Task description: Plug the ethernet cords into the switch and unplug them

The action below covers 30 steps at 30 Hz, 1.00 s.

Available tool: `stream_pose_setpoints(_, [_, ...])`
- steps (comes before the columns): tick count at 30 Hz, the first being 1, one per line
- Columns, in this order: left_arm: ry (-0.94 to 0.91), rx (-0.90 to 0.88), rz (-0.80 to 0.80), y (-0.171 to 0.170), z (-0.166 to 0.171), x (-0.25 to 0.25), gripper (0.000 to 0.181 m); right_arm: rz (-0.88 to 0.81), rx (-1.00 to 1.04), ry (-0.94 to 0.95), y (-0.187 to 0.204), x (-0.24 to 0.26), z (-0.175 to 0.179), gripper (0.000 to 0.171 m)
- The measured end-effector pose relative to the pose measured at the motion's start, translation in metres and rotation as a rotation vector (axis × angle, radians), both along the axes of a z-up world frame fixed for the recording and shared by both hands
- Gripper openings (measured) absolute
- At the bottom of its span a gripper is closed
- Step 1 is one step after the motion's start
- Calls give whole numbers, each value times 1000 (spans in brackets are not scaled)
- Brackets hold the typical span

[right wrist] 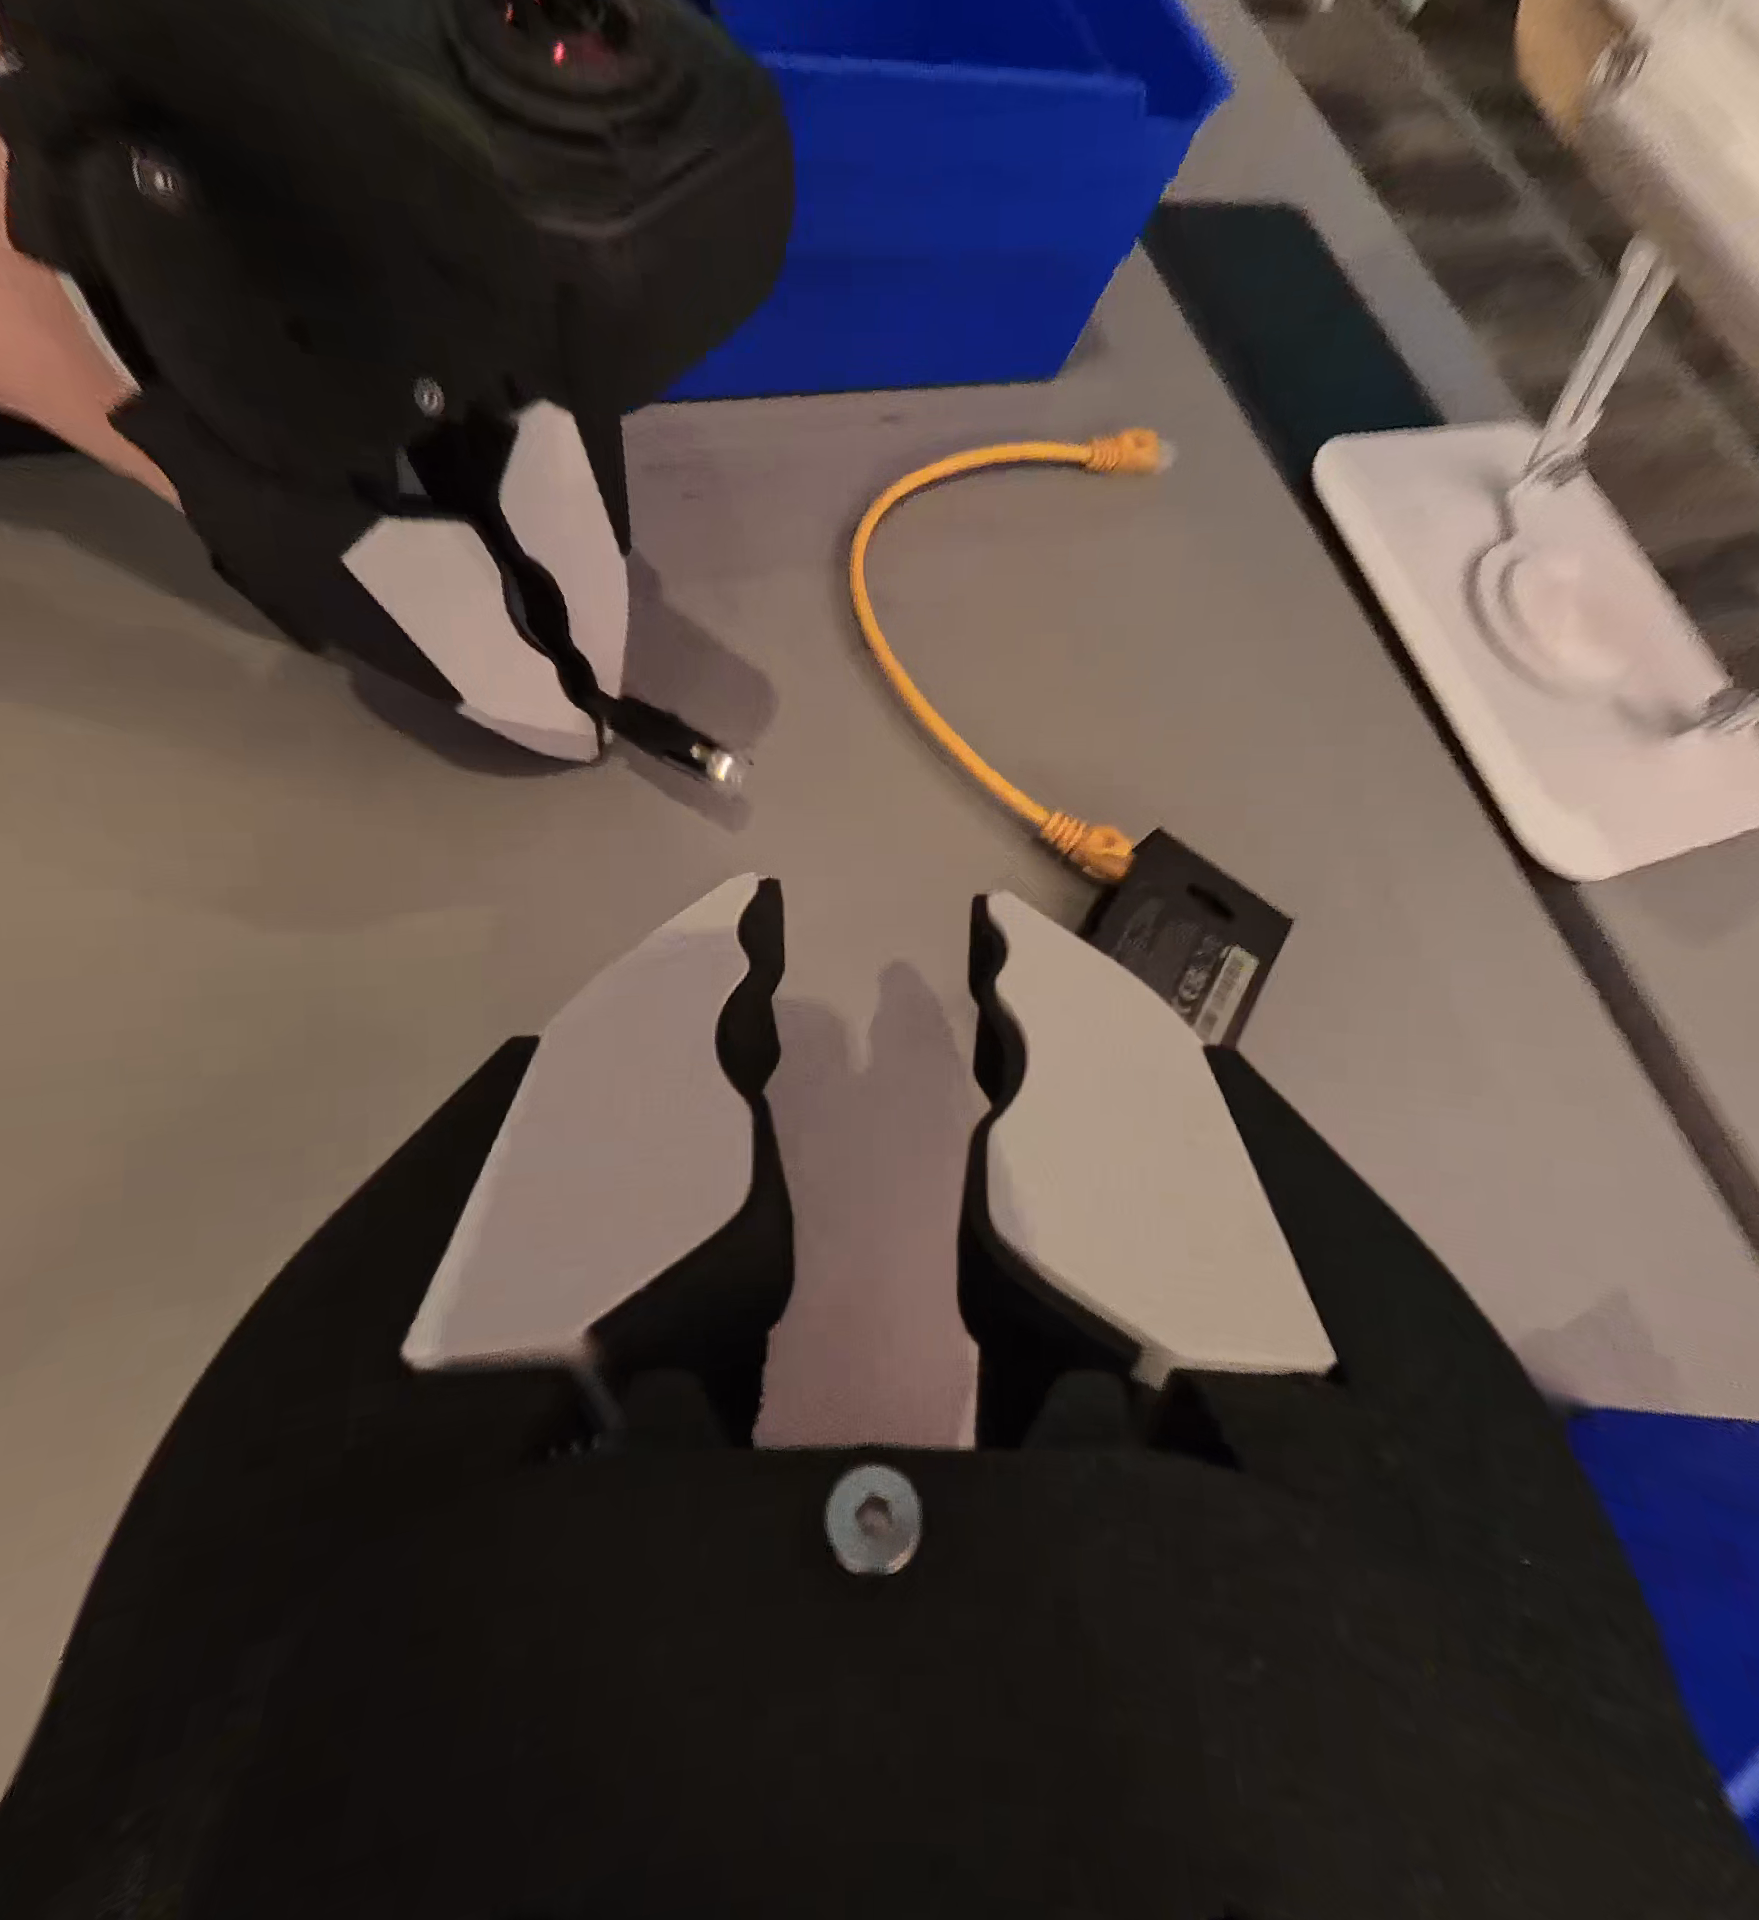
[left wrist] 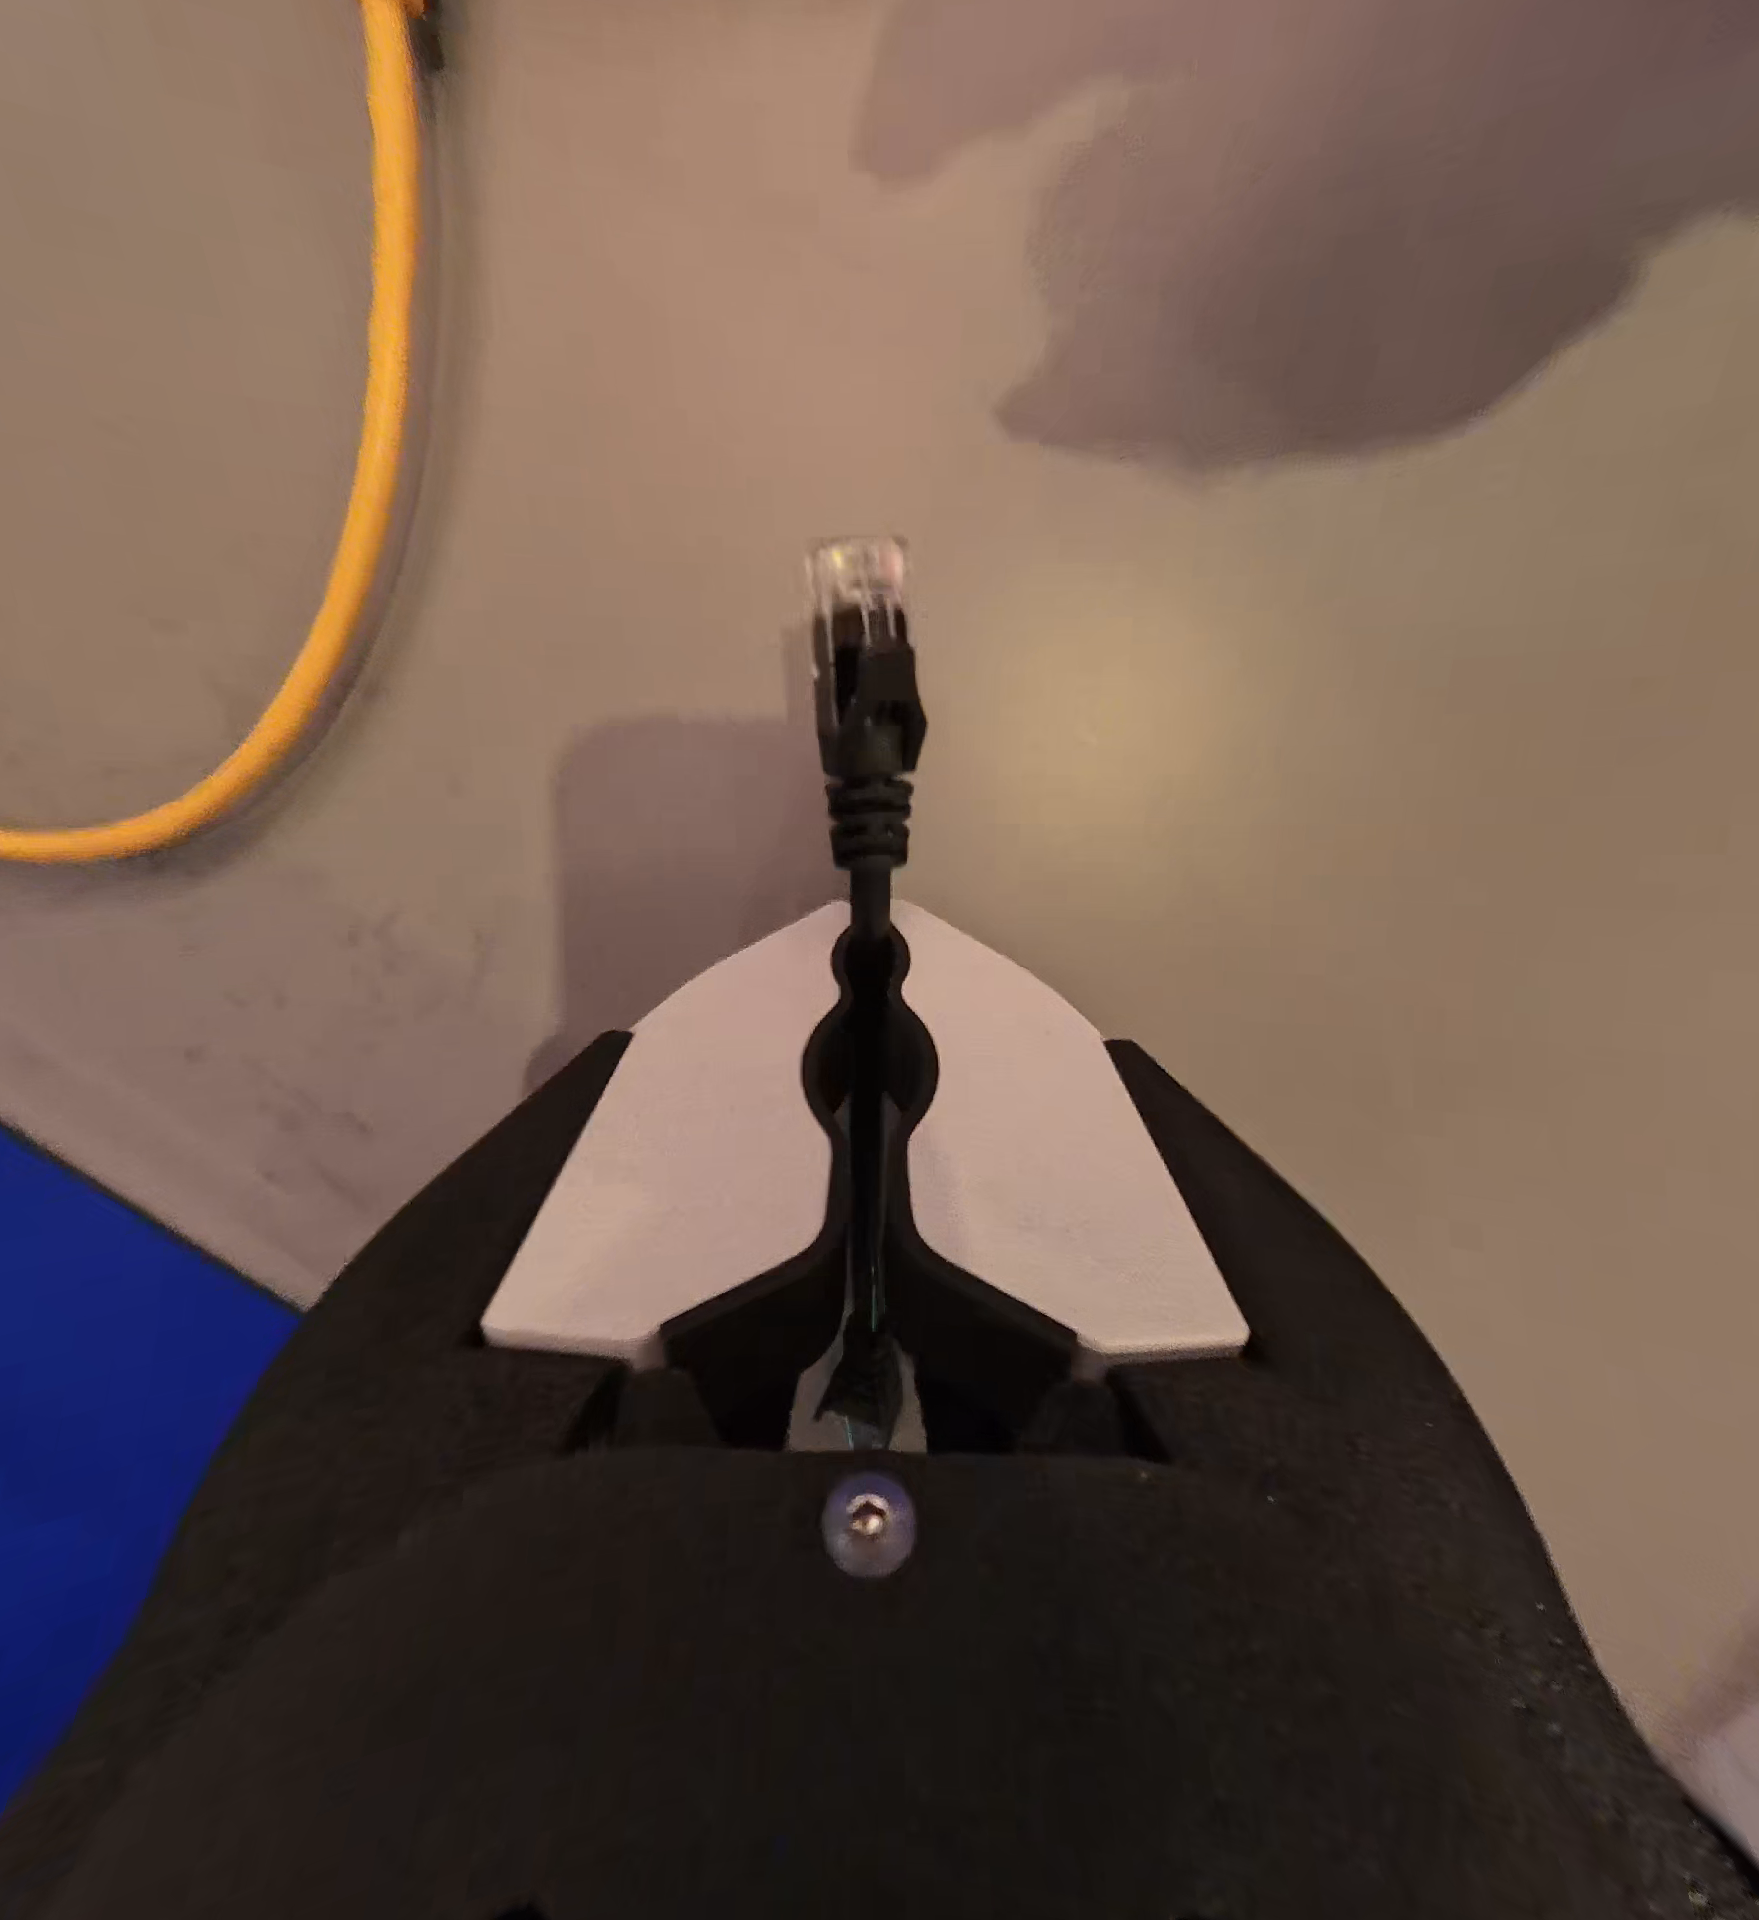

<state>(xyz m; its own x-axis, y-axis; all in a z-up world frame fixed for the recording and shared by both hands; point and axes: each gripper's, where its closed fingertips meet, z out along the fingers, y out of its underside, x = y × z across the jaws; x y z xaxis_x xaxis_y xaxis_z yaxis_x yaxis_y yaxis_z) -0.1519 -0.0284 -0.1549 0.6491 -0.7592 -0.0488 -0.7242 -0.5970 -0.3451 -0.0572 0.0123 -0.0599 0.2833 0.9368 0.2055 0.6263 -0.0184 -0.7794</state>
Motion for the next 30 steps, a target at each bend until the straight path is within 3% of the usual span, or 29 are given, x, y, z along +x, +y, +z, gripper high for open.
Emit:
stream_pose_setpoints(16, [-98, 42, 47, 7, 0, 15, 0, 9, -83, -43, -11, 2, -35, 33])
stream_pose_setpoints(19, [-64, 81, 57, 12, 1, 10, 12, 9, -90, -51, -12, 3, -39, 33])
stream_pose_setpoints(30, [-85, 119, 48, 20, 1, 13, 18, 15, -123, -62, -11, 4, -50, 34])
